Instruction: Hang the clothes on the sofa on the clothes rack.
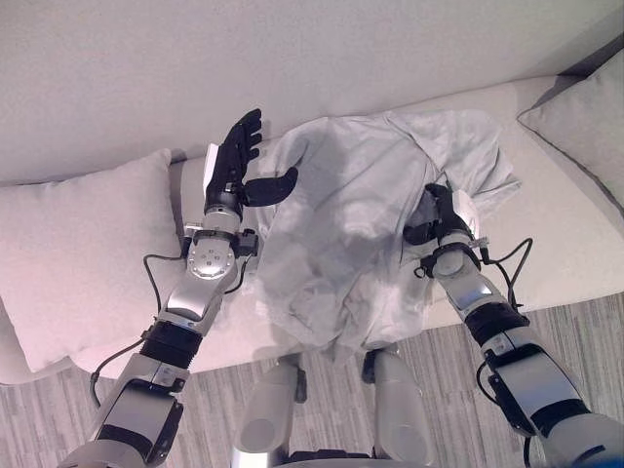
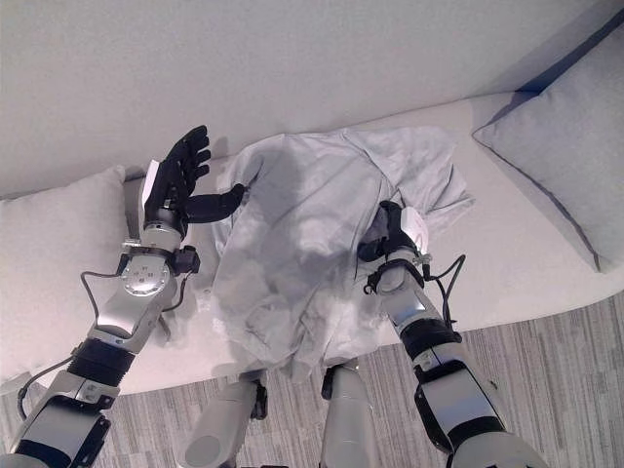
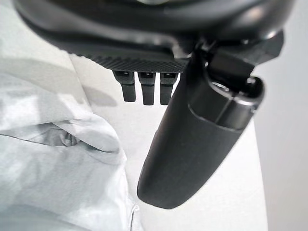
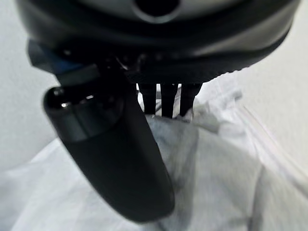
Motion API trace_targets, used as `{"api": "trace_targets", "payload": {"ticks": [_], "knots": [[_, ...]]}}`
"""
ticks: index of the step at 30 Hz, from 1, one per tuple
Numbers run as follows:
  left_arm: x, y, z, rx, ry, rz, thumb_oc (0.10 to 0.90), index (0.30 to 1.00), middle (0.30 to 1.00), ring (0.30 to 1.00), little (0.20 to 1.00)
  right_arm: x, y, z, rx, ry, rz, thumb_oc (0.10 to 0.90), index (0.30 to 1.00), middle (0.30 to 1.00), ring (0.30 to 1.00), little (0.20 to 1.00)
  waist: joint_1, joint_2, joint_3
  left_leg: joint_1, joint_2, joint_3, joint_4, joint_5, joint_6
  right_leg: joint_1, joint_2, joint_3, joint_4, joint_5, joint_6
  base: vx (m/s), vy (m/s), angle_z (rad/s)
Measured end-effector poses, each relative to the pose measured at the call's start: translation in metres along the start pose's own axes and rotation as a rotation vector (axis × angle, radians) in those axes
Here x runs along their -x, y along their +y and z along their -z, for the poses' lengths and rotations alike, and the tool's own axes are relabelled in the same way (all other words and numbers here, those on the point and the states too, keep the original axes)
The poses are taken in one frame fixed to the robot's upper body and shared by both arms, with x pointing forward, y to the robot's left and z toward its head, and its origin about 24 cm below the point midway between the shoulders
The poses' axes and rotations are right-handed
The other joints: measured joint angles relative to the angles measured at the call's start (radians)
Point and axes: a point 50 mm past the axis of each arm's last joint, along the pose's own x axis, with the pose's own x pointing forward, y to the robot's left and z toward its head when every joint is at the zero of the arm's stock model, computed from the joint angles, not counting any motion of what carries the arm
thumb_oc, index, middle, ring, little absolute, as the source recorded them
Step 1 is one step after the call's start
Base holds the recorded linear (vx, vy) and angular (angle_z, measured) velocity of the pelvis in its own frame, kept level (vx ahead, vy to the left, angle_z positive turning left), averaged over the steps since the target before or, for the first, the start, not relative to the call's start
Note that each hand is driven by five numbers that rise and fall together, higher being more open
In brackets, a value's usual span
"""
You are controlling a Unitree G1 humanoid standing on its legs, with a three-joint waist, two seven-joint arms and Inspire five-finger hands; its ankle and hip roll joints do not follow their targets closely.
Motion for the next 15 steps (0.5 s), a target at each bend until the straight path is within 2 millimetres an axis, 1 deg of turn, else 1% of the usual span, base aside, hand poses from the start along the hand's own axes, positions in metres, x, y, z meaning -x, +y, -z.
{"api": "trace_targets", "payload": {"ticks": [3, 6, 8, 9, 11, 12, 13, 15], "knots": [[-0.003, 0.000, -0.004, 0.002, -0.014, -0.002, 0.800, 0.900, 0.900, 0.900, 0.900, -0.004, -0.007, -0.003, 0.005, 0.005, 0.019, 0.400, 0.300, 0.300, 0.300, 0.300, 0.001, 0.000, 0.000, -0.001, 0.001, -0.002, 0.000, 0.001, -0.001, 0.000, 0.000, -0.003, 0.000, 0.000, 0.000, 0.00, 0.000, 0.00], [-0.003, 0.000, -0.004, 0.001, -0.015, -0.002, 0.800, 0.900, 0.900, 0.900, 0.900, -0.002, -0.006, 0.002, 0.000, 0.012, 0.010, 0.400, 0.300, 0.300, 0.300, 0.300, -0.001, -0.001, 0.000, -0.001, 0.001, -0.002, 0.000, 0.001, -0.001, 0.000, 0.001, -0.003, 0.000, 0.000, 0.000, 0.00, 0.000, 0.00], [-0.003, 0.000, -0.005, -0.014, -0.020, -0.004, 0.800, 0.900, 0.900, 0.900, 0.900, 0.007, 0.000, 0.016, -0.020, 0.030, -0.002, 0.400, 0.300, 0.300, 0.300, 0.300, -0.005, -0.001, 0.000, -0.001, 0.001, -0.003, 0.000, 0.001, -0.001, 0.000, 0.000, -0.004, 0.000, 0.000, 0.000, 0.00, 0.000, 0.00], [-0.003, 0.001, -0.005, -0.036, -0.027, -0.008, 0.800, 0.900, 0.900, 0.900, 0.900, 0.013, 0.005, 0.028, -0.019, 0.054, -0.017, 0.400, 0.300, 0.300, 0.300, 0.300, -0.008, -0.004, 0.001, -0.002, 0.001, -0.003, 0.000, 0.001, -0.001, 0.000, 0.000, -0.004, 0.000, 0.000, 0.000, 0.00, 0.000, 0.00], [-0.004, 0.002, -0.006, -0.036, -0.028, -0.016, 0.800, 0.900, 0.900, 0.900, 0.900, 0.017, 0.009, 0.036, -0.013, 0.074, -0.028, 0.400, 0.300, 0.300, 0.300, 0.300, -0.008, -0.006, 0.001, -0.002, 0.001, -0.003, 0.000, 0.001, -0.001, 0.000, 0.000, -0.004, 0.000, 0.000, 0.000, 0.00, 0.000, 0.00], [-0.004, 0.002, -0.006, -0.038, -0.028, -0.017, 0.800, 0.900, 0.900, 0.900, 0.900, 0.020, 0.011, 0.043, -0.008, 0.094, -0.035, 0.400, 0.300, 0.300, 0.300, 0.300, -0.021, -0.008, 0.002, -0.001, 0.001, -0.001, 0.000, 0.001, -0.001, -0.001, 0.002, -0.003, 0.000, 0.000, 0.000, 0.00, 0.000, 0.00], [-0.005, 0.003, -0.008, -0.062, -0.041, -0.024, 0.800, 0.900, 0.900, 0.900, 0.900, 0.028, 0.004, 0.043, -0.089, 0.058, -0.001, 0.400, 0.300, 0.300, 0.300, 0.300, -0.025, -0.012, 0.002, -0.008, 0.001, -0.002, 0.000, 0.003, 0.000, -0.007, 0.000, -0.001, 0.000, 0.000, 0.000, 0.00, 0.000, 0.00], [-0.007, 0.005, -0.011, -0.092, -0.054, -0.034, 0.800, 0.900, 0.900, 0.900, 0.900, 0.035, 0.001, 0.050, -0.109, 0.051, 0.021, 0.400, 0.300, 0.300, 0.300, 0.300, -0.038, -0.024, 0.008, -0.008, 0.000, 0.001, 0.000, 0.003, 0.000, -0.008, 0.000, 0.003, 0.000, 0.000, 0.000, 0.00, -0.004, -0.03]]}}
